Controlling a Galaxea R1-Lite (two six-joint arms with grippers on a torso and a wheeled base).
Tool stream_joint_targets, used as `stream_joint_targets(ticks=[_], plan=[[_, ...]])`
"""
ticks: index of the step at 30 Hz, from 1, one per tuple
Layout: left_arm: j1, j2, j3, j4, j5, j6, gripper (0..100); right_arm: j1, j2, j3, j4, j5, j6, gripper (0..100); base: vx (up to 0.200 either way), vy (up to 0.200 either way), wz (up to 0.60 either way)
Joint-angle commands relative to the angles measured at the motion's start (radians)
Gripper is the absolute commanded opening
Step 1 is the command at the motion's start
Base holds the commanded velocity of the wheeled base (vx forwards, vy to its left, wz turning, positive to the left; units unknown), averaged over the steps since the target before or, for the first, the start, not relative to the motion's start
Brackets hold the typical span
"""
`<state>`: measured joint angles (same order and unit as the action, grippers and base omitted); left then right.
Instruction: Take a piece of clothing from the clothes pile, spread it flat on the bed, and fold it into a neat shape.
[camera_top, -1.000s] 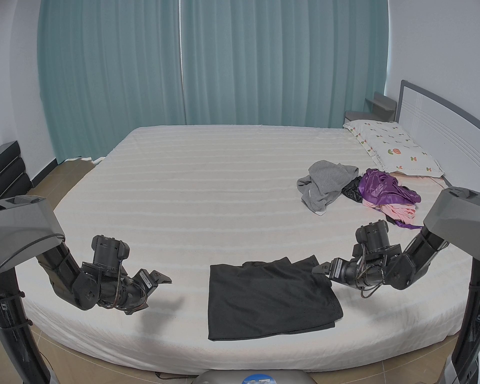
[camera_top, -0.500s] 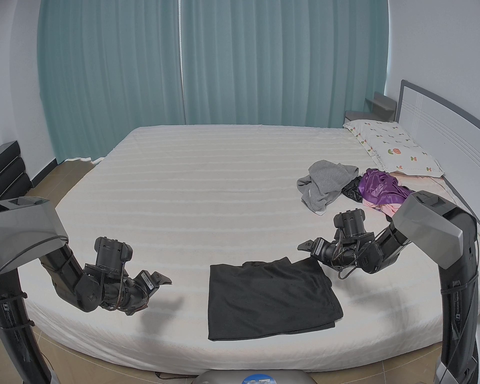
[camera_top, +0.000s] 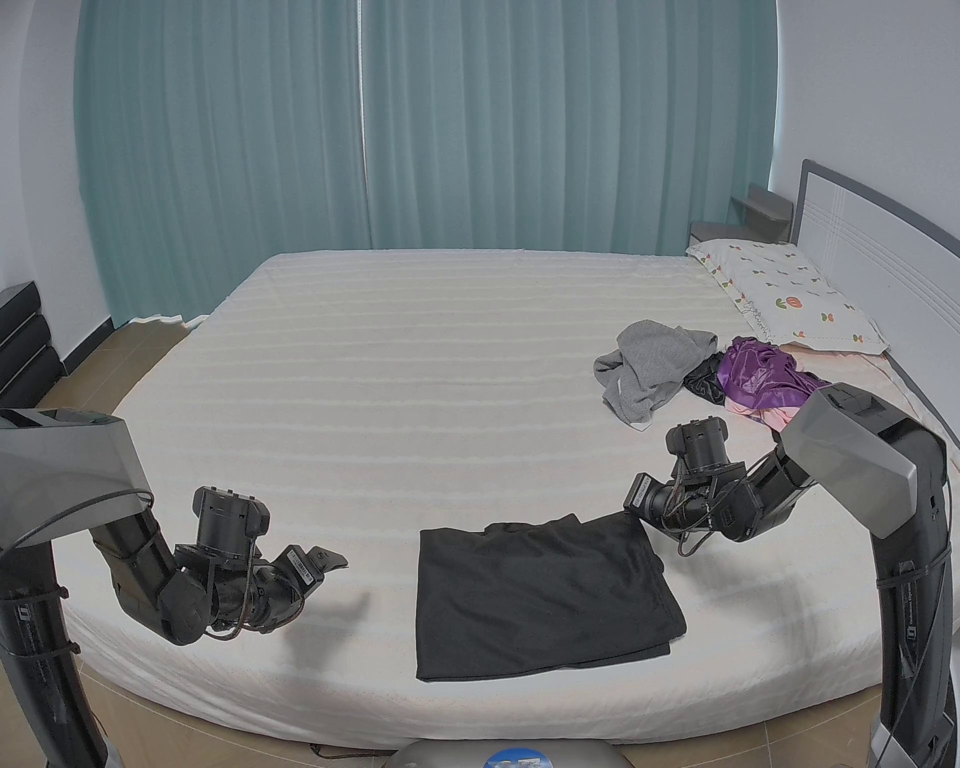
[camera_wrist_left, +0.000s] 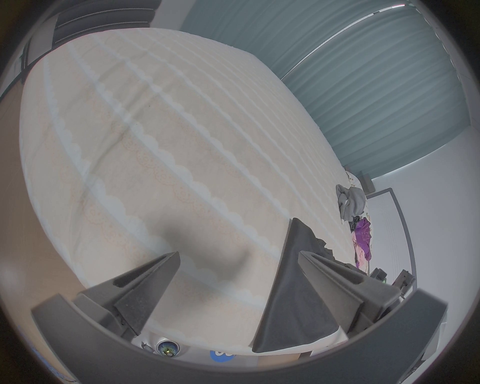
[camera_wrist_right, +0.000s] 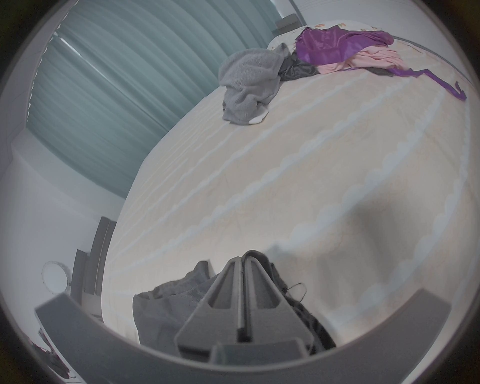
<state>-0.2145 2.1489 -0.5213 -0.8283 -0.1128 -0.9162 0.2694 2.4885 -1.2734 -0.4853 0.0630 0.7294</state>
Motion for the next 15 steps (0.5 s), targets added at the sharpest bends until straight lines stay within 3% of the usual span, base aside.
stream_joint_targets(ticks=[1,15], plan=[[-0.002,0.012,0.009,-0.002,0.001,0.0,100,-0.029,-0.03,0.011,0.002,0.0,0.004,0,0.0,0.0,0.0],[-0.022,0.025,-0.079,0.006,0.002,-0.003,100,-0.058,-0.003,0.035,-0.001,0.0,0.007,0,0.0,0.0,0.0]])
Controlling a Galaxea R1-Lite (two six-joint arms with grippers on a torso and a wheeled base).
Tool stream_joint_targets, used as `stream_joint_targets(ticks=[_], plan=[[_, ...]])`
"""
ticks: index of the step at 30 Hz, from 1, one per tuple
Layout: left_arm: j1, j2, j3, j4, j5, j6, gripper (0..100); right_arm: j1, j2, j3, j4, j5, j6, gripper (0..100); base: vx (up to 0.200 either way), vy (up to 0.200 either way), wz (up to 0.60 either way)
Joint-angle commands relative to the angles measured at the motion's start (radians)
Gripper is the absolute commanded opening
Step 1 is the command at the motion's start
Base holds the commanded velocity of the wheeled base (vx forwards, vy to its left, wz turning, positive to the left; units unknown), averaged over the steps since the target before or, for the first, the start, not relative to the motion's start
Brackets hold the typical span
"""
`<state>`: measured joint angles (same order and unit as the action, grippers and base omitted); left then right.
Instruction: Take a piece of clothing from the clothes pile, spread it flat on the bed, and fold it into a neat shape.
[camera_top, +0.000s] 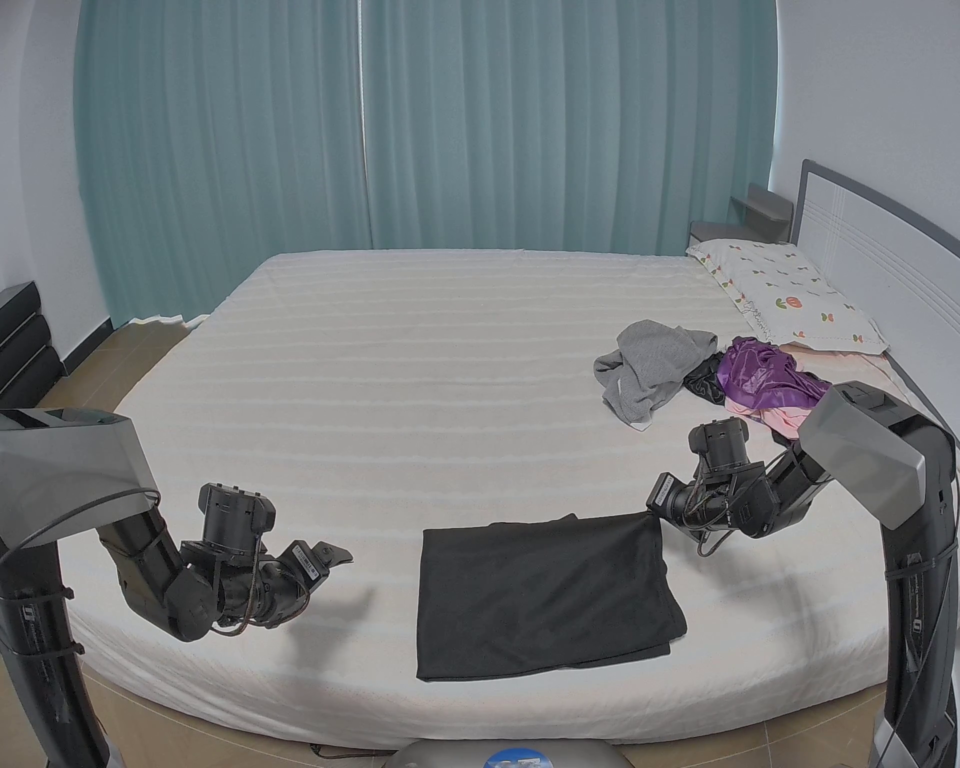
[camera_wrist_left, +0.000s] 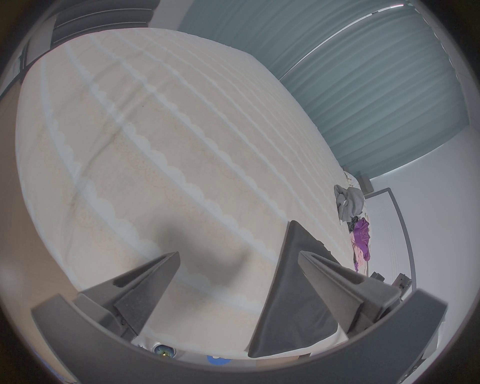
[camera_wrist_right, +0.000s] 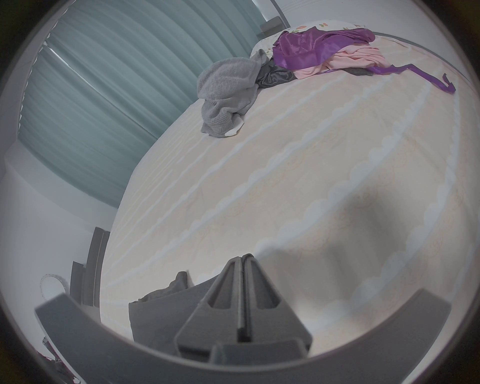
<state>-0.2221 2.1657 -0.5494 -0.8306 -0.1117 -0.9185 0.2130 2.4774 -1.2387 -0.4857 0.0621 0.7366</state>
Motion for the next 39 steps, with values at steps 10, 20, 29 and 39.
stream_joint_targets(ticks=[10,20,29,39], plan=[[-0.175,0.163,-0.448,0.206,0.138,0.03,100,0.009,0.001,0.016,-0.011,0.001,0.003,0,0.0,0.0,0.0],[-0.261,0.347,-0.742,0.306,0.188,0.043,100,0.028,0.001,0.021,-0.014,0.001,0.006,0,0.0,0.0,0.0],[-0.264,0.408,-0.802,0.308,0.284,0.069,100,0.04,-0.012,0.024,-0.027,-0.001,0.021,0,0.0,0.0,0.0],[-0.269,0.416,-0.819,0.317,0.32,0.058,100,0.037,-0.014,0.022,-0.025,-0.001,0.023,0,0.0,0.0,0.0]])
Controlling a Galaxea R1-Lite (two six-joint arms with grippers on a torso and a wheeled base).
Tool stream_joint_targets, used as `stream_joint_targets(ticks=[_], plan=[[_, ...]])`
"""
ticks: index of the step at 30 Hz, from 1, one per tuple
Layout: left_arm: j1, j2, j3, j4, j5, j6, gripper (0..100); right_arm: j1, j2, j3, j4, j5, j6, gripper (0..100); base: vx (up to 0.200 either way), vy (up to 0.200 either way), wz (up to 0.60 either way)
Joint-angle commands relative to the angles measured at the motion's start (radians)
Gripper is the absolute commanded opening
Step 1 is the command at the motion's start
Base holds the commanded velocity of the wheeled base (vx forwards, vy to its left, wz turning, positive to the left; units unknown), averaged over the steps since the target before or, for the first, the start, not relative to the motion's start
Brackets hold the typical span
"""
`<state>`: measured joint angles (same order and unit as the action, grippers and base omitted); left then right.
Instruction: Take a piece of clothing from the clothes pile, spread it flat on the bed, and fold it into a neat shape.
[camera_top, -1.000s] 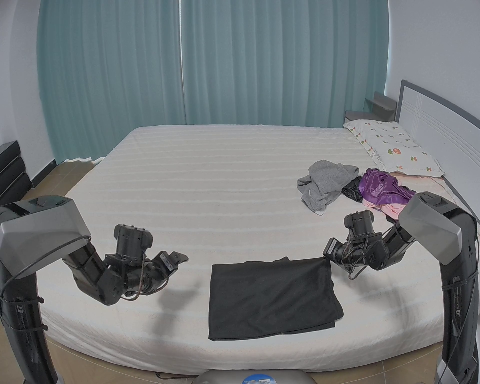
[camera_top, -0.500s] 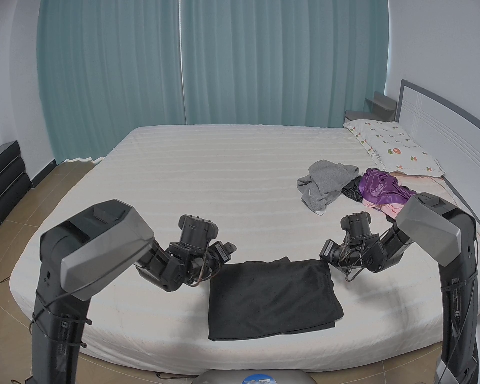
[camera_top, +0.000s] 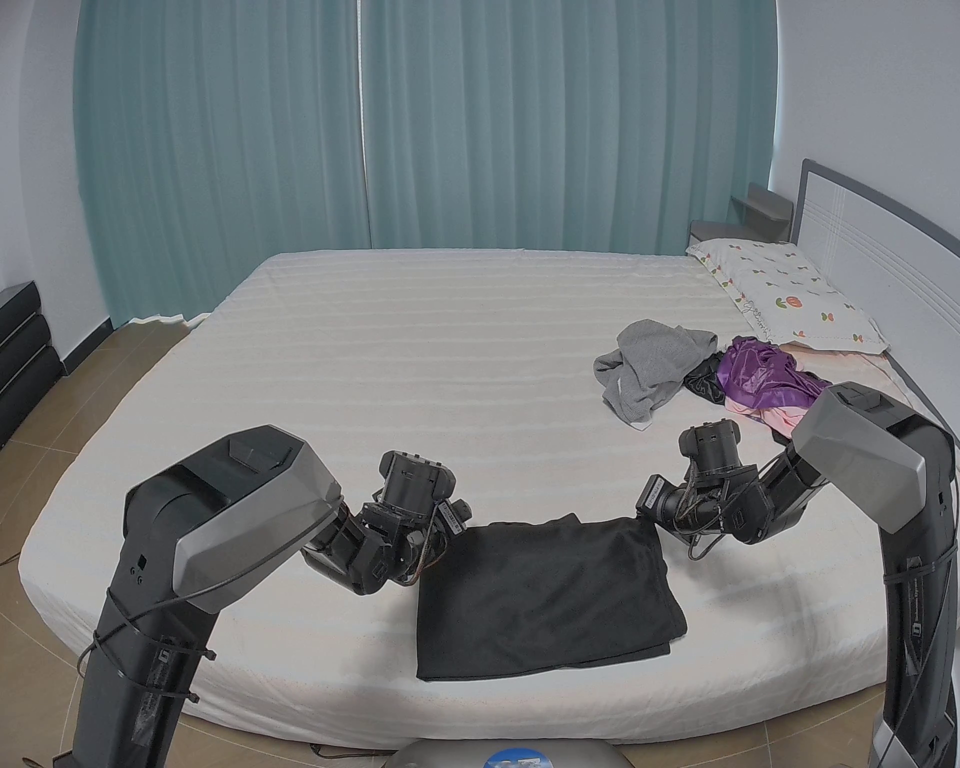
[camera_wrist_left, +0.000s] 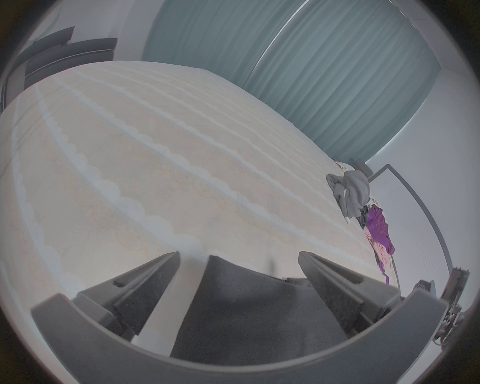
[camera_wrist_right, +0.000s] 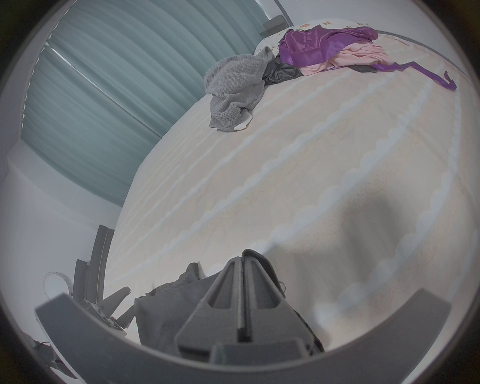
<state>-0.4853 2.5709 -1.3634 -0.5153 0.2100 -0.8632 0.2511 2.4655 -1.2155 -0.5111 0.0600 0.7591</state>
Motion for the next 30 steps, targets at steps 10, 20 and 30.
stream_joint_targets(ticks=[10,20,30], plan=[[-0.009,0.015,-0.005,-0.008,0.005,0.009,0,-0.004,0.004,-0.002,-0.001,0.0,0.0,0,0.0,0.0,0.0],[0.024,0.0,0.004,-0.008,0.034,-0.068,0,-0.01,0.056,-0.059,0.002,-0.017,-0.001,0,0.0,0.0,0.0],[0.031,0.003,0.007,-0.008,0.035,-0.065,0,-0.006,0.075,-0.079,0.0,-0.019,-0.003,0,0.0,0.0,0.0]])
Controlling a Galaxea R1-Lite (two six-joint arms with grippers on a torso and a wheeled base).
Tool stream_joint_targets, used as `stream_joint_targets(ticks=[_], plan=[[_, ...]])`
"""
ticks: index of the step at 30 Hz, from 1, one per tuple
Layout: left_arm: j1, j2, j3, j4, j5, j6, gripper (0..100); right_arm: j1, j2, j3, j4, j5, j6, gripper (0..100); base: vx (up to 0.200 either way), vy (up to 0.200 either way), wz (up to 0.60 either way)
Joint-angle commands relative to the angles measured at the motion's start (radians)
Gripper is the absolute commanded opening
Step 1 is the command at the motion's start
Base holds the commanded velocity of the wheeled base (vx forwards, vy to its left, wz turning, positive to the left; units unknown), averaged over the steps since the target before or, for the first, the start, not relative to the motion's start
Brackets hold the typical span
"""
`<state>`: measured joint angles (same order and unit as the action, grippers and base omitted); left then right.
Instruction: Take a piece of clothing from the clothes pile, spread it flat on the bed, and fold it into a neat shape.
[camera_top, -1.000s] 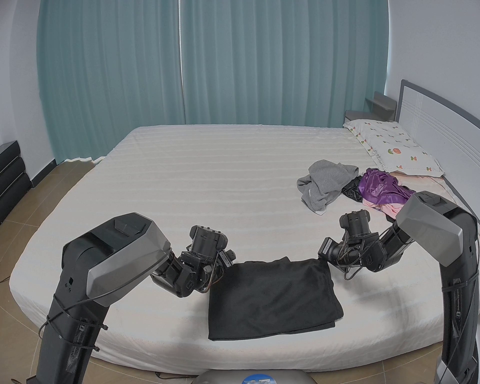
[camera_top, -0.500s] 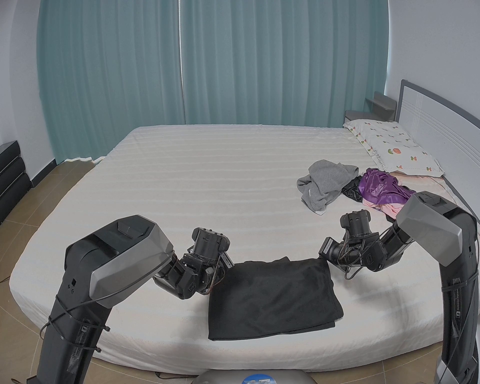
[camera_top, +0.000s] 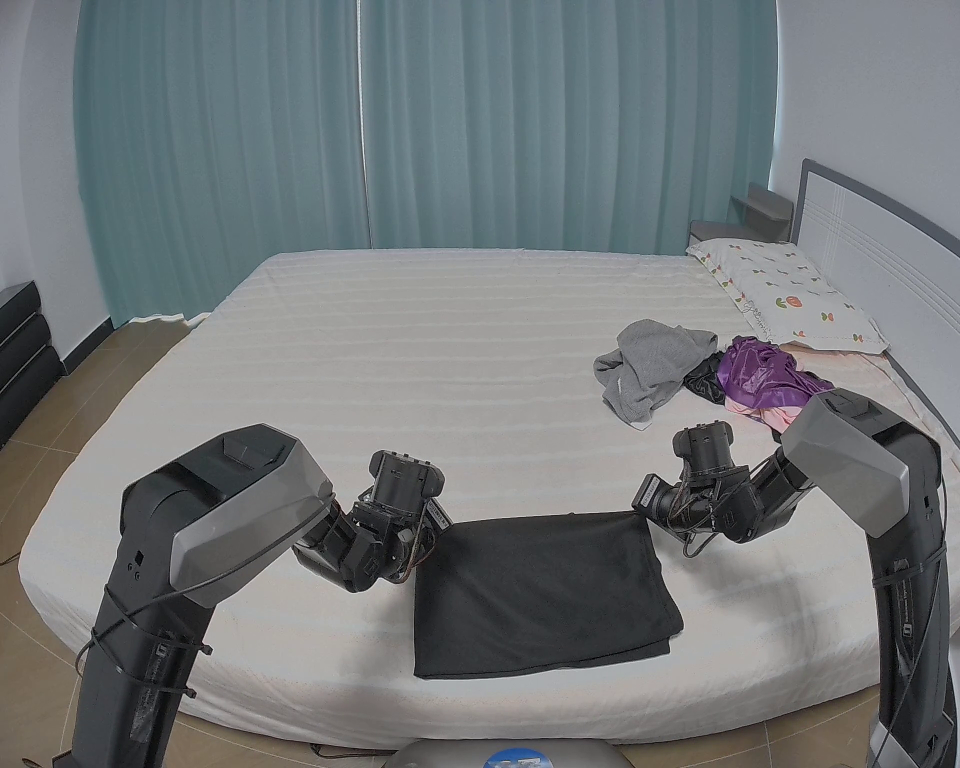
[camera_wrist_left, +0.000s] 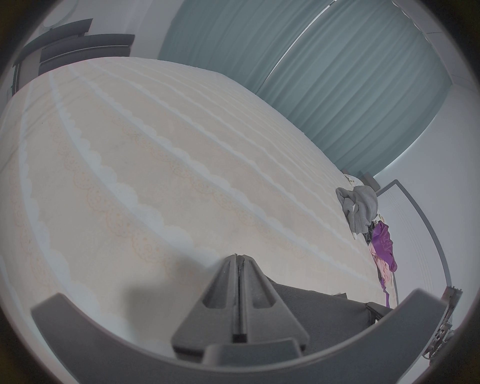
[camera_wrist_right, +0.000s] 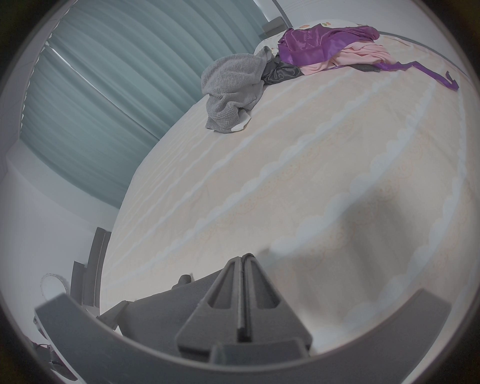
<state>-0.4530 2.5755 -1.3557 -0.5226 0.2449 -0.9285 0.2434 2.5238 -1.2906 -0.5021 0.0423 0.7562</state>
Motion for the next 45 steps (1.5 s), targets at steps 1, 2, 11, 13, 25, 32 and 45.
stream_joint_targets(ticks=[1,2,11,13,25,32,45], plan=[[-0.001,-0.002,0.0,0.001,0.001,0.002,0,0.002,0.023,-0.015,-0.009,-0.001,0.0,0,0.0,0.0,0.0],[-0.003,-0.002,0.0,0.004,-0.001,0.002,0,0.002,0.026,-0.024,-0.001,0.001,0.002,0,0.0,0.0,0.0],[-0.003,-0.005,0.003,0.004,-0.006,0.008,100,0.016,-0.002,-0.009,-0.006,0.001,0.002,100,0.0,0.0,0.0],[0.0,-0.008,0.003,0.001,-0.006,0.005,100,0.005,-0.045,0.027,-0.009,0.005,0.008,100,0.0,0.0,0.0],[0.065,-0.147,0.125,0.001,-0.087,-0.076,100,-0.012,-0.306,0.576,-0.256,0.231,0.014,100,0.0,0.0,0.0],[0.123,-0.167,0.142,0.009,-0.165,-0.136,100,-0.018,-0.307,0.811,-0.34,0.274,-0.135,100,0.0,0.0,0.0],[0.128,-0.155,0.125,0.006,-0.165,-0.13,100,-0.004,-0.246,0.804,-0.423,0.268,-0.172,0,0.0,0.0,0.0]])
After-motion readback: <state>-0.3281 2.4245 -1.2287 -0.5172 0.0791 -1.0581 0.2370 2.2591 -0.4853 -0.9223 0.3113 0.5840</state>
